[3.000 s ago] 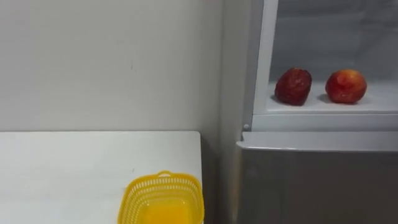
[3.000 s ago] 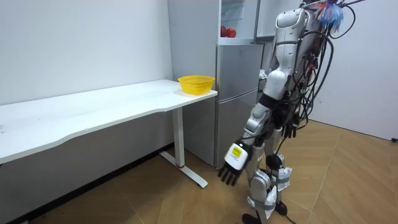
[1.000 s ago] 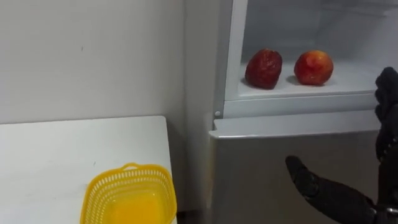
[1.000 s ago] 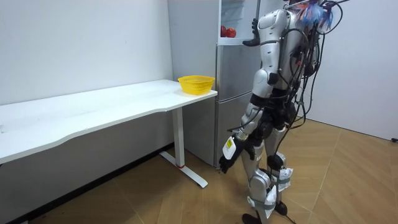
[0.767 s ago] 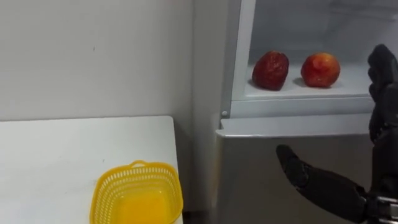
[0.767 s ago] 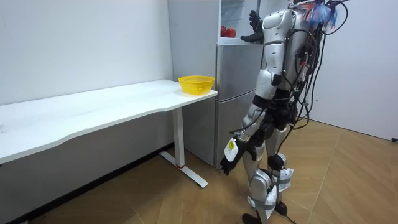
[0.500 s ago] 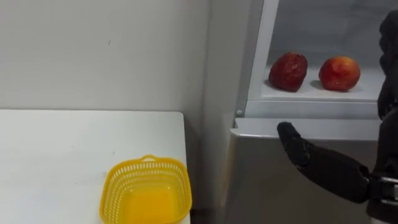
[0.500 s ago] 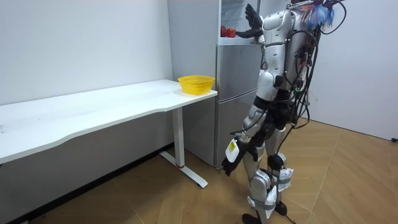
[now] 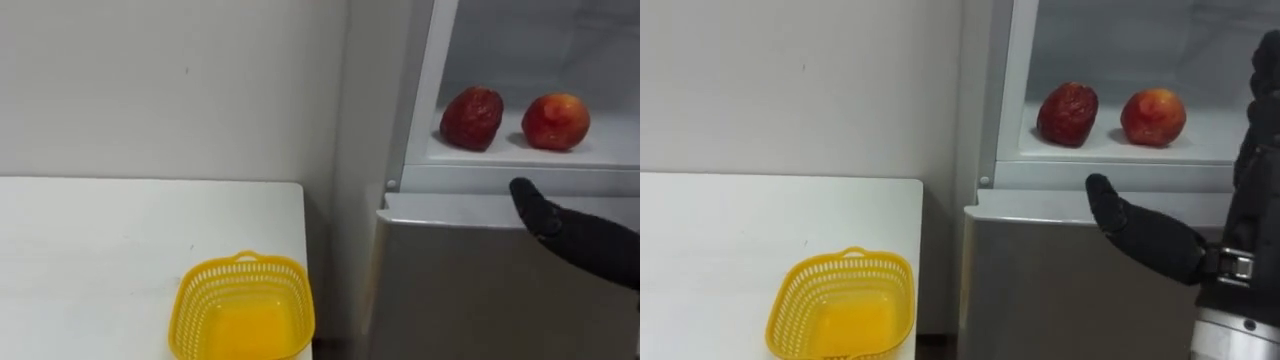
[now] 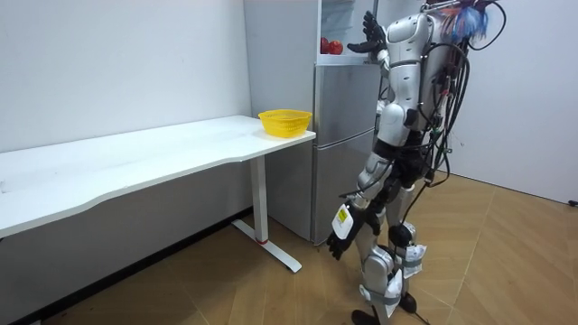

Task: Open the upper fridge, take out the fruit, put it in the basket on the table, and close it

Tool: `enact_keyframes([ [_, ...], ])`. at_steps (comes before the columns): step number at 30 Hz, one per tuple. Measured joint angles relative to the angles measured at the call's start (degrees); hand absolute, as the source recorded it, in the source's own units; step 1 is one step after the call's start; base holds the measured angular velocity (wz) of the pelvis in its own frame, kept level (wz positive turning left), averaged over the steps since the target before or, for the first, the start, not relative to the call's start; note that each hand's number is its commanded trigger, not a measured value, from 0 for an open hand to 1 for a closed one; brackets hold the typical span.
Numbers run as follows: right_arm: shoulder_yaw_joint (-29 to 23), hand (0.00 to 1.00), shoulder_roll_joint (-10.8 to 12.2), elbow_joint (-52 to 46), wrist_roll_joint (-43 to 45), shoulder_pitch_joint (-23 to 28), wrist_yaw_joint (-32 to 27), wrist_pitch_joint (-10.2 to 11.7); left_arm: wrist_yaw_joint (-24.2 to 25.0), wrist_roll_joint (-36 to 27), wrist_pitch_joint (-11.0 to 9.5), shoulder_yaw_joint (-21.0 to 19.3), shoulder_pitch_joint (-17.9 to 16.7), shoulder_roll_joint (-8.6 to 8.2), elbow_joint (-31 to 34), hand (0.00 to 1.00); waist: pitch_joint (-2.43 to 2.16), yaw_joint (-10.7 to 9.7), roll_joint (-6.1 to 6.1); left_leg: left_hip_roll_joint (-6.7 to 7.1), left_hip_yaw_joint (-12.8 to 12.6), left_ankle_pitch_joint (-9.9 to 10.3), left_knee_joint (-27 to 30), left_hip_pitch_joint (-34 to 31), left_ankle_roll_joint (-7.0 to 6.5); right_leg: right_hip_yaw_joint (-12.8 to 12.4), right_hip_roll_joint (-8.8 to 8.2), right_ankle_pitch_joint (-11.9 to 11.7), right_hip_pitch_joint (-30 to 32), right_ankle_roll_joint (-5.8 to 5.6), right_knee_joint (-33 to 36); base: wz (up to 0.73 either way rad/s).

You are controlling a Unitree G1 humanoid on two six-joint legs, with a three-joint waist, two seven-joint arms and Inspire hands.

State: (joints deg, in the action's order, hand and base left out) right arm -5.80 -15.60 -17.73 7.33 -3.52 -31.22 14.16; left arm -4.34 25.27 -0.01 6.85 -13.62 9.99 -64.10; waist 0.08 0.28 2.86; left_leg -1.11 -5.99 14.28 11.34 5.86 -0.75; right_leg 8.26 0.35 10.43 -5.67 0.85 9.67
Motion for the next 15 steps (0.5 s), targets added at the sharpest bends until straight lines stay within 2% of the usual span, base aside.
enact_keyframes([
  [4, -1.25, 0.0, -0.41, 2.48, -4.67, -1.9, 0.48, -0.07, 0.25, 1.89, -0.03, -1.26, 0.05, -0.2, 0.2, 0.0, 0.11, 0.08, 0.15, 0.04, 0.03, 0.0, -0.14, 0.84, 0.0, 0.23, -0.07, 0.01, -0.85, -0.02, -0.01, 0.0],
  [7, -2.64, 0.0, -0.64, 5.29, -5.35, -4.85, 2.02, -0.06, 1.25, 1.9, -0.03, -2.49, 0.17, -0.12, 0.31, 0.0, 0.14, -0.01, 0.35, 0.04, 0.06, 0.0, -0.15, 1.04, 0.0, 0.45, -0.1, 0.01, -1.2, -0.02, -0.04, 0.02],
  [15, -2.91, 0.0, -0.82, 7.47, -4.98, -6.64, 3.82, -1.14, 3.11, 1.95, 0.44, -4.46, -0.62, -0.1, 2.31, 0.0, 0.24, 0.27, 1.15, 0.09, 0.01, 0.0, 0.04, 1.13, 0.0, 0.69, -0.17, 0.01, -1.24, -0.02, -0.07, 0.0],
])
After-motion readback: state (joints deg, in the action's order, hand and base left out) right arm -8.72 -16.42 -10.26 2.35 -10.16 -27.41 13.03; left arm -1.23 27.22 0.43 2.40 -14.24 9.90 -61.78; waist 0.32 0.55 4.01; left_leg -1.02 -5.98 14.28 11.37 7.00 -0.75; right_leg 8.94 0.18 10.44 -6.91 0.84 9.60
